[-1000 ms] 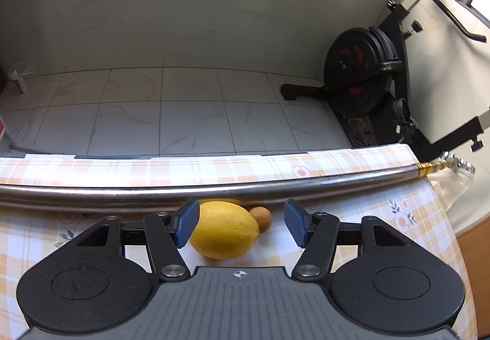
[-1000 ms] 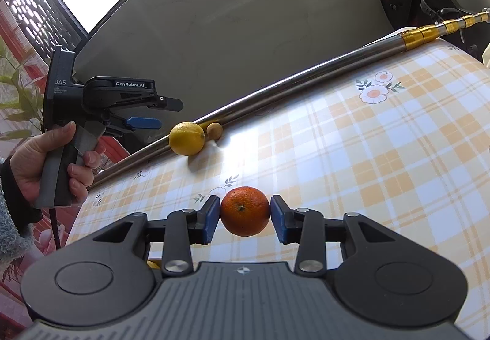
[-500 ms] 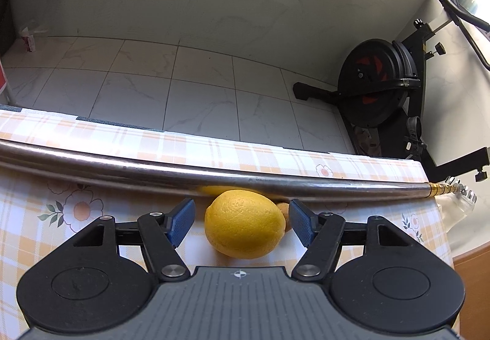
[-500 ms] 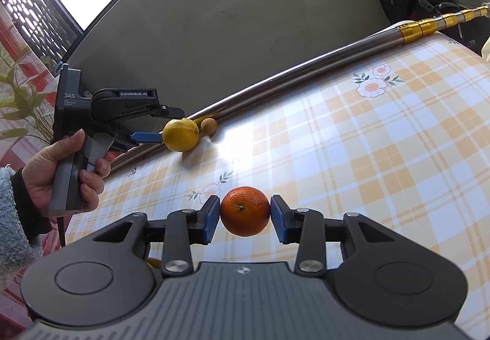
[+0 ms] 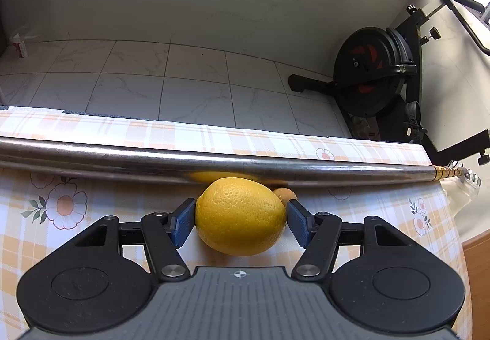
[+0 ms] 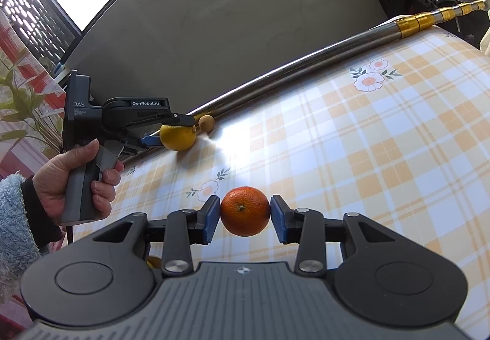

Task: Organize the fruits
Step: 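Carry the lemon and orange onto the plate and open both tools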

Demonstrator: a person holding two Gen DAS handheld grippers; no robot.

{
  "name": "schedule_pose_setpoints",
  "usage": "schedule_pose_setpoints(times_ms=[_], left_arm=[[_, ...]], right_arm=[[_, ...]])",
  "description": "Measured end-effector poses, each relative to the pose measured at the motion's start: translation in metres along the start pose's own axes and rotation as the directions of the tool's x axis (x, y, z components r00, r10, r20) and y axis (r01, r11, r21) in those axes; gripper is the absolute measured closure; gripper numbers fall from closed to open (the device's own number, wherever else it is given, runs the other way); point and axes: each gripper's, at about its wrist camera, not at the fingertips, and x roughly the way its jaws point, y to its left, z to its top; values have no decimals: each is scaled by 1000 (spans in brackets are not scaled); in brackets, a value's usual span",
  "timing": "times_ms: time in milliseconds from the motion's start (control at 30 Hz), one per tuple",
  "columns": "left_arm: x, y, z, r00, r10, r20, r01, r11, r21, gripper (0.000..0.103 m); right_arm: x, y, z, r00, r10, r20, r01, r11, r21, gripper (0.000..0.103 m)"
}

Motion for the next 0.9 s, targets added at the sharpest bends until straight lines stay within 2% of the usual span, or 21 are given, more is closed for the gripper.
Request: schedule_pose_setpoints(times_ms=[167,400,667,900], left_arm=[[-18,3,-10,1000,0,4,0,999,39,37],[-81,-1,-34,997,-63,52,57,993,103,37],[-165,-3,-85,988,-123,93,106,979,172,37],[-208,-4,-136,986,-152,72,135,969,209,37]], right_arm=[[-4,1,0,1000,7,7,-7,1000,6,64],[-16,11,-6,1000,29,11,-30,1000,6,64],[-39,34,-17,998,67,3,-66,998,-19,64],[-54,56,-31,996,89,-16,-90,994,-57,64]])
